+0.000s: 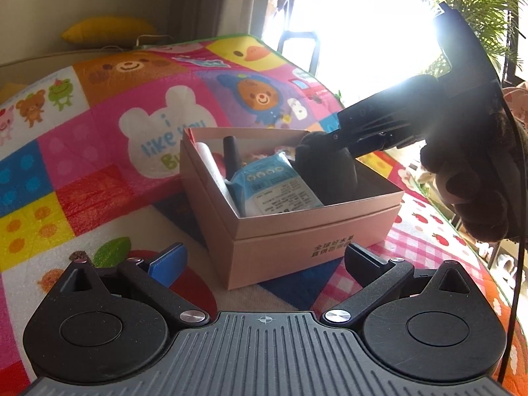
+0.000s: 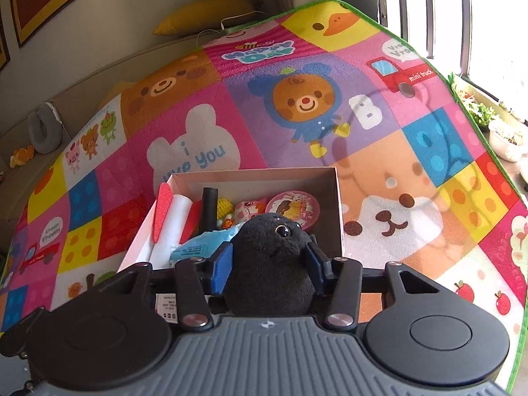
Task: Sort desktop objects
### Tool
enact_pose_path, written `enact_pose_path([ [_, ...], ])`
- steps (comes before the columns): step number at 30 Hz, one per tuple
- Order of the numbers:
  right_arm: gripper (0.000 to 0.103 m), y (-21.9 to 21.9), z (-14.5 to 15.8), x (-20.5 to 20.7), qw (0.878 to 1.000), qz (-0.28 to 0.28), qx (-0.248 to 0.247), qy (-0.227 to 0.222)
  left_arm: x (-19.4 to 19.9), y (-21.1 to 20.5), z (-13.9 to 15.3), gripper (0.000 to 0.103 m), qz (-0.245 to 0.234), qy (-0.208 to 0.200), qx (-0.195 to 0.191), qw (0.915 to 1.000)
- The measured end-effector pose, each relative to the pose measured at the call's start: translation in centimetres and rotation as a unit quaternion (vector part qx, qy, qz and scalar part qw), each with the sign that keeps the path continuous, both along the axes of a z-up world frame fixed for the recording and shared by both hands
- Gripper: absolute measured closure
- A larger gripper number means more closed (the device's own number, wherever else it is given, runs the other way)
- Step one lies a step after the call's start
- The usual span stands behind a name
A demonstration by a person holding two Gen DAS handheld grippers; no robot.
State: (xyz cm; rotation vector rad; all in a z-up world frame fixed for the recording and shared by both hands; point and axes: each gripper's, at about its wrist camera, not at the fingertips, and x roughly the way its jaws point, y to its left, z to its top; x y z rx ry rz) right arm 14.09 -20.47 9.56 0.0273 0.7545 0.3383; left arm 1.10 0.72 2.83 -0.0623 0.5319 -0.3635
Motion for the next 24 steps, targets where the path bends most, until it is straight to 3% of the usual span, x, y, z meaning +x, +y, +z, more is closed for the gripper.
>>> enact_pose_path([
  [3,0.052,0.3,-1.0,1.0,1.0,-0.001,-0.005,-0.008,0.3,-0.3,0.0,0.0,0.002,0.002,-0.001,1.0],
  [6,0.048,-0.8,-1.7,2.5,0.999,-0.016,0.044,0.026,0.2,-0.6,0.1,0.0,-0.001,0.003,0.003,1.0],
  [14,0.045,-2.0,-1.8,0.1,0.996,0.014,0.063,0.06,0.4,-1.4,0.0,0.0,-0.005,0.009,0.005,0.9999],
  [18,0.044,-2.4,-2.1,-0.3,0.996,0.014,0.073,0.05,0.4,-1.9,0.1,0.0,-0.007,0.01,0.01,0.9999],
  [21,0.031,-1.2,-2.3,-0.8,0.999,0.025,0.043,0.014,0.2,-1.9,0.2,0.0,-0.005,0.01,0.016,0.9998],
  [24,0.031,0.5,-3.2,-0.7,1.0,0.021,0.002,-0.005,0.2,-1.7,0.2,0.0,0.001,0.011,0.019,0.9997],
])
